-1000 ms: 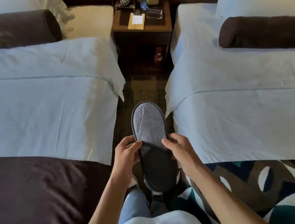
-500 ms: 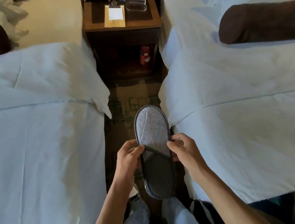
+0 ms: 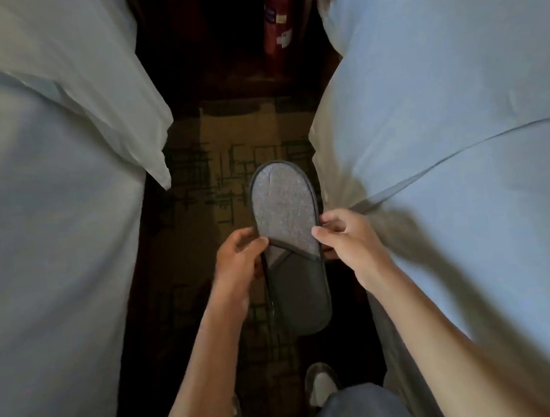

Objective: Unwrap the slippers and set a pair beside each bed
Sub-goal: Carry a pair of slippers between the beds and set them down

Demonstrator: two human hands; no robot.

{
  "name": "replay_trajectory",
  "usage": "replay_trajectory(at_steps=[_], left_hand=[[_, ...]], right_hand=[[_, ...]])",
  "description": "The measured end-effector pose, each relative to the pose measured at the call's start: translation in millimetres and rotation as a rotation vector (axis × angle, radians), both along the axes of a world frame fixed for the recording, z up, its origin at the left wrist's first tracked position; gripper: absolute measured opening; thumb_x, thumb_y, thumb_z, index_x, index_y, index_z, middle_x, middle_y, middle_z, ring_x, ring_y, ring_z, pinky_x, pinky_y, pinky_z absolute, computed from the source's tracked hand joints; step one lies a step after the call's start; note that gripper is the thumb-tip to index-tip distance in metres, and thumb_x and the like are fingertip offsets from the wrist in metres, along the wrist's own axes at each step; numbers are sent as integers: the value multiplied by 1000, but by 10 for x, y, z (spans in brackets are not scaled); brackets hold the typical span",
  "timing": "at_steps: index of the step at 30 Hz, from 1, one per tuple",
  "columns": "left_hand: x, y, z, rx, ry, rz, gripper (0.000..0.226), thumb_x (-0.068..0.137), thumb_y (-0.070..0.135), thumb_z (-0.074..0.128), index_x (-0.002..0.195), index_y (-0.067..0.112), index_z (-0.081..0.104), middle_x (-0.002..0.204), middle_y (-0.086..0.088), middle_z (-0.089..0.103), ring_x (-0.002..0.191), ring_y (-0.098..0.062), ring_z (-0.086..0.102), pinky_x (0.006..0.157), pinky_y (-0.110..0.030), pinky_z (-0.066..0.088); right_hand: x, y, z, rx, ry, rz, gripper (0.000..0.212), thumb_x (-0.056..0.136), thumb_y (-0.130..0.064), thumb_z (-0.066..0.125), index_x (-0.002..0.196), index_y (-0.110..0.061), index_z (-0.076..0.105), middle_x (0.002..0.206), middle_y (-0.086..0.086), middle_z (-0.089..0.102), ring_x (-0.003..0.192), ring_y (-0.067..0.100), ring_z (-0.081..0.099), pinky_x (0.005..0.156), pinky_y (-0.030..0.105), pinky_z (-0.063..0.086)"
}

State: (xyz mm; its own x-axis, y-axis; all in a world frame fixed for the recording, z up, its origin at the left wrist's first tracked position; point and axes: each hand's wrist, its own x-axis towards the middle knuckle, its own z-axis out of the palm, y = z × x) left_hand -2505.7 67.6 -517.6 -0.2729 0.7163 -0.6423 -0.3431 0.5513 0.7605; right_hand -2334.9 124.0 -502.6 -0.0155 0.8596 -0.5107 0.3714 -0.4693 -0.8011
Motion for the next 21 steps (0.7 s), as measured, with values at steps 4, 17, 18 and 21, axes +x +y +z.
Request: replay_trajectory(at_steps=[4, 17, 18, 21], left_hand=[[70, 244, -1024, 4, -55, 39, 21, 89, 14, 63, 110, 15, 63, 107, -11, 69, 94, -27, 67, 80, -43, 55], [225, 484, -3102, 127, -184, 121, 15, 88, 0, 57, 87, 15, 57, 70, 0, 66, 57, -9, 62, 50, -18, 51], [235, 476, -3143, 124, -202, 121, 14, 88, 1, 57, 90, 14, 57, 72, -1, 66, 57, -8, 63, 50, -18, 51], [214, 418, -3183, 125, -277, 89, 14, 87, 1, 56, 87, 14, 55, 77, -5, 68, 63, -12, 67, 57, -24, 54]], right_hand=[[60, 296, -925, -8, -3, 74, 15, 89, -18, 68, 101, -18, 60, 91, 3, 64, 84, 19, 65, 68, 33, 55], [32, 475, -2994, 75, -110, 54, 26, 82, -23, 75, 84, -13, 51, 75, 10, 55, 65, 23, 57, 63, 40, 53], [30, 461, -3037, 74, -101, 38, 30, 80, -26, 76, 81, -14, 49, 74, 8, 53, 65, 20, 55, 61, 39, 49], [3, 429, -3108, 75, -140, 37, 42, 74, -36, 80, 70, -19, 42, 71, 3, 47, 65, 18, 48, 60, 34, 39]])
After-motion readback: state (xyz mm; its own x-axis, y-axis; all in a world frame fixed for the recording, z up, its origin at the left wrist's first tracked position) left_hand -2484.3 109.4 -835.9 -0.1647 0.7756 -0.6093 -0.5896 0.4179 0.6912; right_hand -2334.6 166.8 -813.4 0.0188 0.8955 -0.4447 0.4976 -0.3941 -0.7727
